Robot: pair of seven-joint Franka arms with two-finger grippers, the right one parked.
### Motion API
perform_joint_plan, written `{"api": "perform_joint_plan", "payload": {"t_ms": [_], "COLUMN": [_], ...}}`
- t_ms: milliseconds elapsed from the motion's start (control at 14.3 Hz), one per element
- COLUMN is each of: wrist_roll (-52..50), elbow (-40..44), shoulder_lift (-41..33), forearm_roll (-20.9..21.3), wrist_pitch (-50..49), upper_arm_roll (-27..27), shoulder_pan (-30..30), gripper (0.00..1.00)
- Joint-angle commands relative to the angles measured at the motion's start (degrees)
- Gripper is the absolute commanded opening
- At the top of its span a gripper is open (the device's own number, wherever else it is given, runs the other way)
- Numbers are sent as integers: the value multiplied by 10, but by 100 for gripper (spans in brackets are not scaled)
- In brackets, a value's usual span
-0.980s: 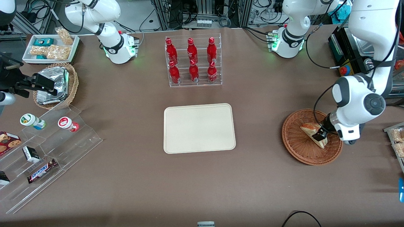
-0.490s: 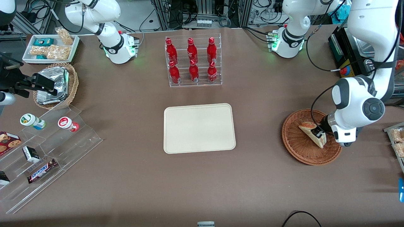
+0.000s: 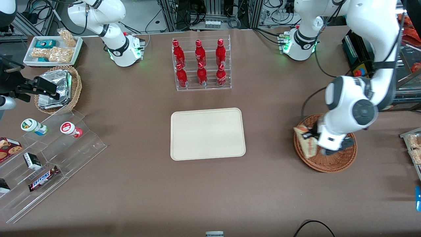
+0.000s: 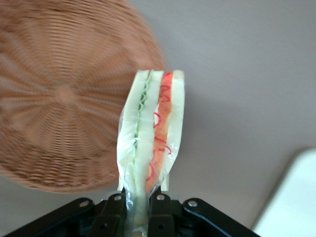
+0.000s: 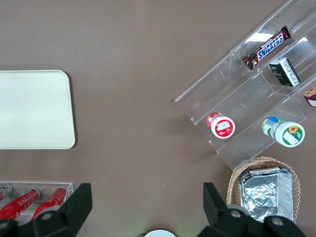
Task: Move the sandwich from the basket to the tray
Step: 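Carry the held sandwich with the left gripper over the cream tray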
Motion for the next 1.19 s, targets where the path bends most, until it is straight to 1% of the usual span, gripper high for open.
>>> {"api": "perform_joint_plan", "payload": {"t_ms": [0, 70, 350, 420, 490, 700, 910, 1120], "wrist_roll": [20, 7, -121, -154, -190, -284, -308, -327], "elbow": [49, 62, 184, 210, 235, 293, 308, 303], "shoulder_lift": [45, 63, 155, 173, 192, 237, 259, 279], "forearm_roll": [-6, -7, -5, 1, 19, 64, 69, 72], "wrist_pitch": [-5, 2, 9, 9, 9, 9, 17, 68], "upper_arm_roll": [-36, -37, -35, -35, -35, -35, -37, -36], "shoulder_pan": [-58, -95, -200, -223, -244, -290, -315, -336], "gripper": [0, 0, 0, 0, 0, 0, 0, 0]}}
